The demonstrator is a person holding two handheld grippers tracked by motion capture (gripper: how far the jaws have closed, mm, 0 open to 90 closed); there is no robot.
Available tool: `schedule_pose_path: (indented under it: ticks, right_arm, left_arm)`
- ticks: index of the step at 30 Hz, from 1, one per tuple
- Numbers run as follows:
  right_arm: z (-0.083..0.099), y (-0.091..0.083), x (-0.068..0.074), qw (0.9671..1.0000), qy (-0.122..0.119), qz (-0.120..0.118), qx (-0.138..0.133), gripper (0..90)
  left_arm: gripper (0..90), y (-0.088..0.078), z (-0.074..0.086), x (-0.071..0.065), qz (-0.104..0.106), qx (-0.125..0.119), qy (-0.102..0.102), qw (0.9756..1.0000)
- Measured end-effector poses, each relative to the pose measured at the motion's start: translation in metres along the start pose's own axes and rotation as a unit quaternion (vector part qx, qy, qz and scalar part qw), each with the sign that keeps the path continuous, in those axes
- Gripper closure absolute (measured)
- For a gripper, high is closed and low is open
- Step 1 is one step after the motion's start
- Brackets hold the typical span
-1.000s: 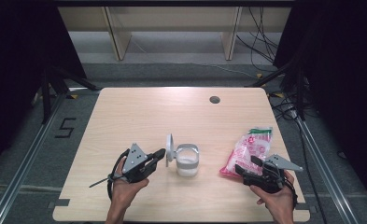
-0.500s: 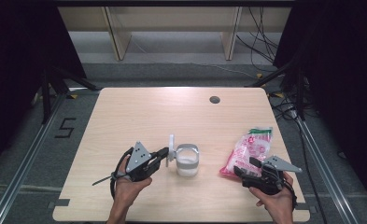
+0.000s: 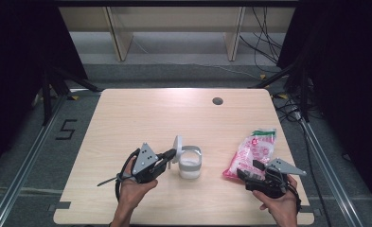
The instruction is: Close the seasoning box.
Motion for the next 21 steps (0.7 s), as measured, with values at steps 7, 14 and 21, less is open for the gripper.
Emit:
schedule_pose_path:
  ticks: [7,14,21]
  right_arm:
    - [0.000,-0.001,-0.001,1.0000,0.001,0.002,-0.002,25.8]
    - [0.001,-0.001,0.000,1.0000,0.003,-0.004,0.003,25.8]
    - [0.001,0.000,0.002,0.9999,0.015,0.000,-0.004,25.8]
  left_arm:
    - [89.3,0.004,-0.002,-0.005,0.005,0.003,0.006,1.0000]
    - [83.3,0.007,-0.001,-0.012,0.014,0.005,0.005,0.9999]
    - [55.7,0.004,0.000,-0.014,0.027,0.008,-0.002,0.9996]
Point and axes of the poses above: each handheld gripper's, and its own axes: y roughly forward along the jaws, z roughly out of its underside, x roughly to its left, the point moved 5 cm from there along y, roughly forward along the jaws, and after that the axes turned 3 degrees about -y, right-handed, at the moved point
